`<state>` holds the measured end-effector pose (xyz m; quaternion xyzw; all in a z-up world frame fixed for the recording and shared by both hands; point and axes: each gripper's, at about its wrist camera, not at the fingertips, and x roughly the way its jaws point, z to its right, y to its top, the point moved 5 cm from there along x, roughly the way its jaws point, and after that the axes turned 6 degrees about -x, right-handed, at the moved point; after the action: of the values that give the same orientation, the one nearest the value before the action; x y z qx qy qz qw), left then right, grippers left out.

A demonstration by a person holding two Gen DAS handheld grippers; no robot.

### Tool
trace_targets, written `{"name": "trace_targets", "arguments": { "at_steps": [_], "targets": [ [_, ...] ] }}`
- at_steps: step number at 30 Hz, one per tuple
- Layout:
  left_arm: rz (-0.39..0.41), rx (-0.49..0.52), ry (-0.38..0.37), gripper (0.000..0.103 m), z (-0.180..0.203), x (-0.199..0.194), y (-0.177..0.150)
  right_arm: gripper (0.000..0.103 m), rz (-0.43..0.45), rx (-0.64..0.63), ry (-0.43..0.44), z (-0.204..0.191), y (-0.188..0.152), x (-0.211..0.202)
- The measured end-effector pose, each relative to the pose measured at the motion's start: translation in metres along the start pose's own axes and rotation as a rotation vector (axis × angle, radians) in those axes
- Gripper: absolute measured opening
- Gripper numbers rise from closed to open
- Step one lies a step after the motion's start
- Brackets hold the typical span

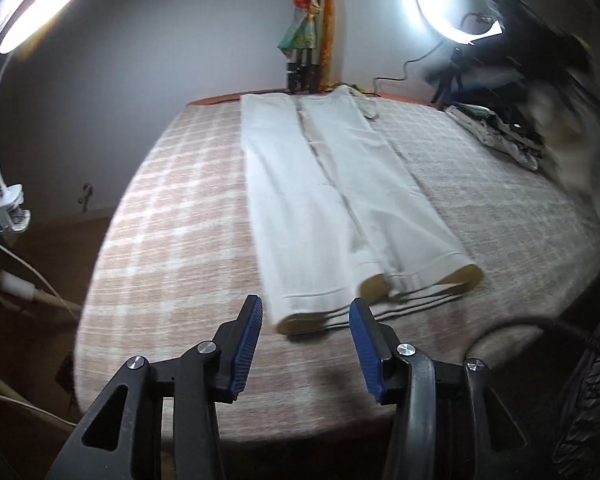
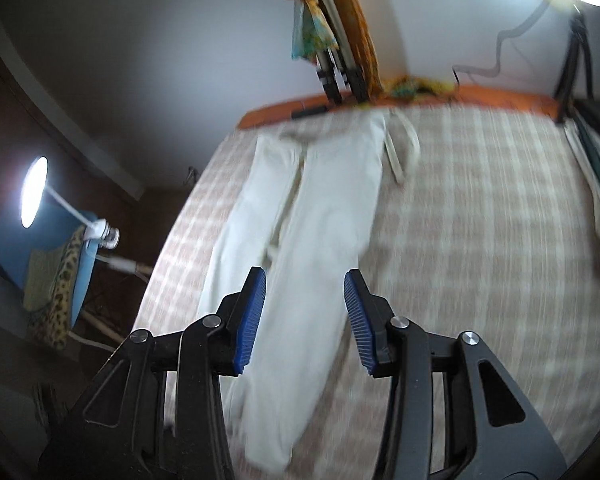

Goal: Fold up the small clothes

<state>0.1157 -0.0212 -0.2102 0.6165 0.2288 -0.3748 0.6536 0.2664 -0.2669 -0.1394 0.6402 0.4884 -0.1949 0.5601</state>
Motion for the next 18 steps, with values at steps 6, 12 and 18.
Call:
{"name": "trace_targets", "arguments": {
  "at_steps": [6,12,18],
  "targets": [
    [-0.070,-0.307,-0.153,0.050,-0.051,0.012,0.002,0.043,-0.107,0.035,0.031,-0.007,-0.097,0.009],
    [-0.116,-0.471,-0.286,0.049,-0.058,0.028,0.005,0.043,-0.176,0.067,0.083,-0.016,-0.143,0.027],
    [-0.162,-0.437,-0.315,0.030,-0.037,0.041,0.006,0.043,-0.197,0.121,0.149,-0.012,-0.162,0.036]
  ]
}}
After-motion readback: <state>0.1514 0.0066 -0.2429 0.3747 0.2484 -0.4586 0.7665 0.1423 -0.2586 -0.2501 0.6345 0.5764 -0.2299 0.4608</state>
